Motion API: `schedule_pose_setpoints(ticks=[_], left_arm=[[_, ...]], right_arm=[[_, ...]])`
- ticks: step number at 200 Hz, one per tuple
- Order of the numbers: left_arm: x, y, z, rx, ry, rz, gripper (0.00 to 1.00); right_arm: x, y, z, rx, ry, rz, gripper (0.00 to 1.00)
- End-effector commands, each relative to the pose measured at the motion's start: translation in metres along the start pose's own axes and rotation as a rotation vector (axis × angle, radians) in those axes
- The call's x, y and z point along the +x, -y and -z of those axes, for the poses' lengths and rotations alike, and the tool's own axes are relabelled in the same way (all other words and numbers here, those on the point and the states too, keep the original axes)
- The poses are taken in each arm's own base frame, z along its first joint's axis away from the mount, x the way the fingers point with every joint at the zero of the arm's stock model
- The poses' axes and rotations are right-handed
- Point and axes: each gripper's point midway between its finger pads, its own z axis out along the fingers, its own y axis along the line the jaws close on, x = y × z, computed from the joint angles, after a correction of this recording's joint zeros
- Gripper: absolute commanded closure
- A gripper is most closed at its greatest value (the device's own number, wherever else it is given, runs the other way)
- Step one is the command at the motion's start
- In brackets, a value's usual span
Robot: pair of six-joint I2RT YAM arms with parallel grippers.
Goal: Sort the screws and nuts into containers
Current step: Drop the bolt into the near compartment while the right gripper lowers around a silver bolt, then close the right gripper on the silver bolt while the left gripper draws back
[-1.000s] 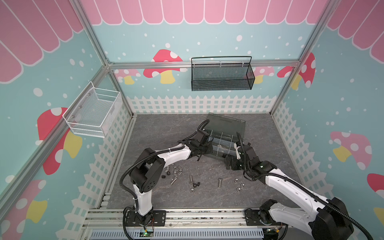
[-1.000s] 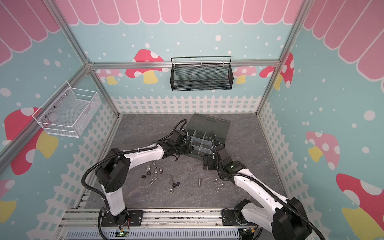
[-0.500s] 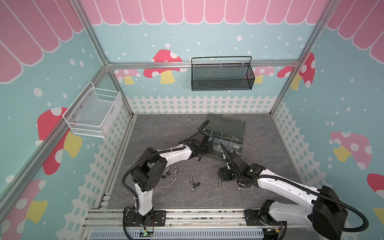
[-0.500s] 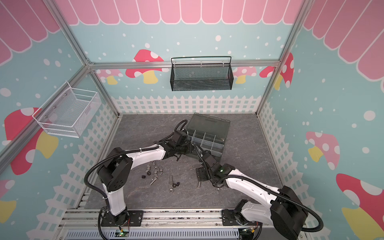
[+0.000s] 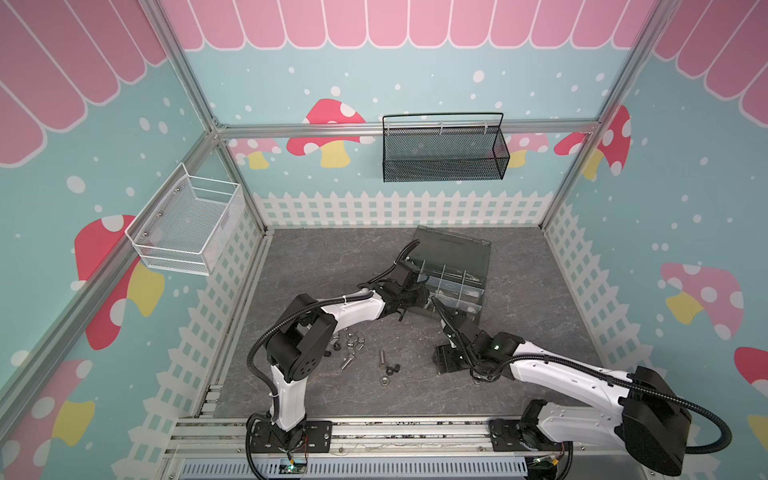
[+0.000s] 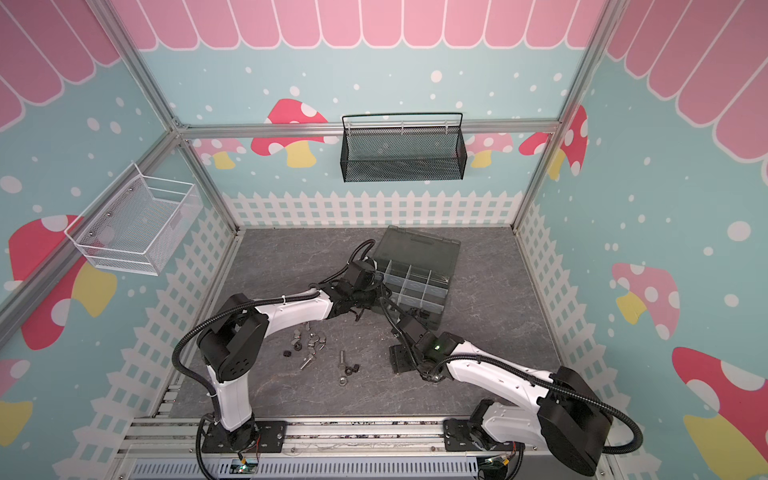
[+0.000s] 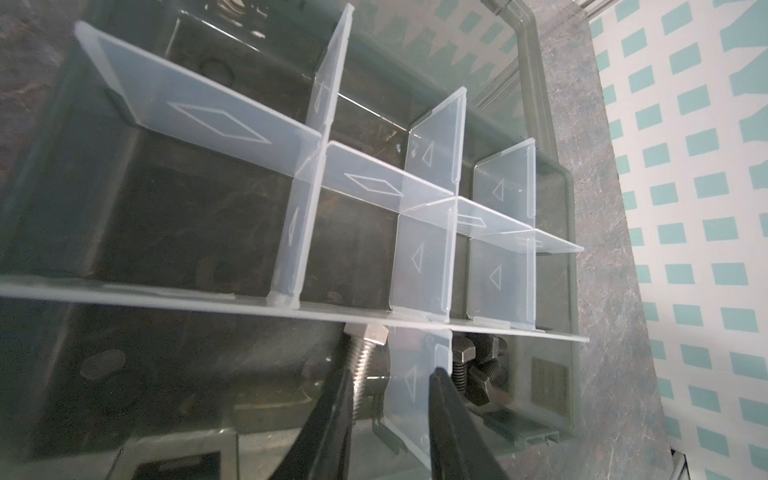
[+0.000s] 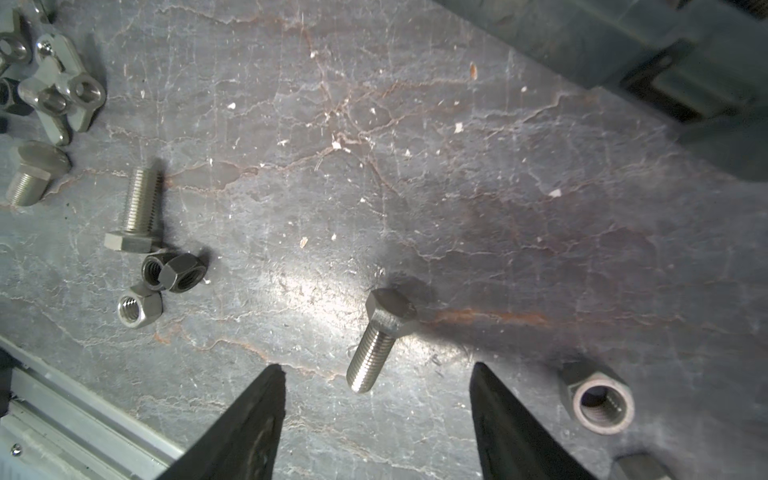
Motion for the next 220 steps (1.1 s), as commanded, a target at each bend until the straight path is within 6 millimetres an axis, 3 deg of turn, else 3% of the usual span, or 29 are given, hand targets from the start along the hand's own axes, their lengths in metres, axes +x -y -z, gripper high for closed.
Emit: schedule_pose_setpoints(ticks=[1, 36, 73, 134, 163, 220], left_arm=[[-0.003, 0.004, 0.008, 0.01, 0.039, 0.015, 0.65], [-0.01, 0.003, 0.029, 0.004, 0.088, 0.028, 0.6], [-0.019, -0.001, 0.058, -0.002, 0.147, 0.045, 0.47], [-0.028, -0.022, 0.111, -0.065, 0.265, 0.073, 0.07], [-0.031, -0.037, 0.139, -0.099, 0.336, 0.103, 0.0], [-0.026, -0.073, 0.179, -0.174, 0.407, 0.176, 0.0]], right_arm=[[0.018, 0.002, -0.004, 0.001, -0.057, -0.038, 0.3], [0.025, 0.002, -0.009, 0.012, -0.083, -0.036, 0.34], [0.033, 0.003, -0.019, 0.042, -0.127, -0.024, 0.44], [0.041, 0.006, -0.03, 0.103, -0.167, 0.011, 0.56], [0.044, 0.014, -0.036, 0.166, -0.18, 0.025, 0.6], [0.047, 0.019, -0.046, 0.211, -0.203, 0.052, 0.7]])
